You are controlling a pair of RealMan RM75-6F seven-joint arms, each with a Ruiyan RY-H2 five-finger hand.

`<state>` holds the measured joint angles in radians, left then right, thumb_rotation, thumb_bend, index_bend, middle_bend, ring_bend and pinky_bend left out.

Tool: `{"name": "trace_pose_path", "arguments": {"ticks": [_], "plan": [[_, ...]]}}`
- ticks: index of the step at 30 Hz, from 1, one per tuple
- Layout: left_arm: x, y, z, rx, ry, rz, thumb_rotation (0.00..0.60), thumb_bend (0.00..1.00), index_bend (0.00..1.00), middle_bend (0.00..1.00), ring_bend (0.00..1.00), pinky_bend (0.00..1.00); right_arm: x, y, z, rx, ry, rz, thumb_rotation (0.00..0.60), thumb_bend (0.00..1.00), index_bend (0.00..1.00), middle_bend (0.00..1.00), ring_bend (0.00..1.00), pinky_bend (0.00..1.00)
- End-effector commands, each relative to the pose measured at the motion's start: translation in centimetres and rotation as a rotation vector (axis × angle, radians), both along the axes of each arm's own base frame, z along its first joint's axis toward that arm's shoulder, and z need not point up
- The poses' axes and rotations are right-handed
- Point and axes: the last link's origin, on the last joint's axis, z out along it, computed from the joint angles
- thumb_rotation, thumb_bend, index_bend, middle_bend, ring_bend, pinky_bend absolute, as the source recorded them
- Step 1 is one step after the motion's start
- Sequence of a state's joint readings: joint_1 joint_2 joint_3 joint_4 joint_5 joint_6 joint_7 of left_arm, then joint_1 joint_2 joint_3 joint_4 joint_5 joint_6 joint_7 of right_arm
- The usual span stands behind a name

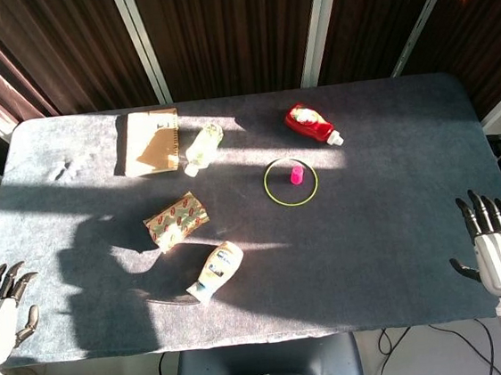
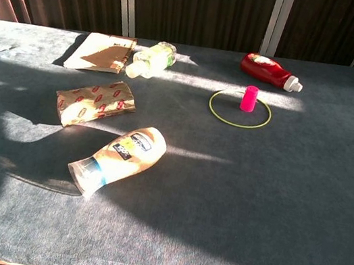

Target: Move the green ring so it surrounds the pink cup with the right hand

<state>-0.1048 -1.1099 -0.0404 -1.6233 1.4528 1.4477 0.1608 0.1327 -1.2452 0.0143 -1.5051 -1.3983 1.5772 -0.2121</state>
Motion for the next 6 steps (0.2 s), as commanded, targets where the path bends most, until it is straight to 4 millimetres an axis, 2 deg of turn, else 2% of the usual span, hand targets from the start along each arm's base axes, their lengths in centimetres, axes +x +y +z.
{"name": "trace_pose_path", "arguments": {"ticks": [1,6], "plan": [[0.02,-0.08,0.02,0.002,0.001,0.000,0.600,0.47,0.24,0.09,0.01,0.17,-0.01,-0.20,-0.28,0.008,-0.026,0.004,0.600,0.04,0.00,0.00,0.00,0.14],[0.01,-0.14,0.04,0.003,0.002,0.005,0.600,0.47,0.24,0.09,0.01,0.17,-0.30,-0.35,-0.50,0.021,-0.031,-0.007,0.600,0.04,0.00,0.00,0.00,0.14]]}}
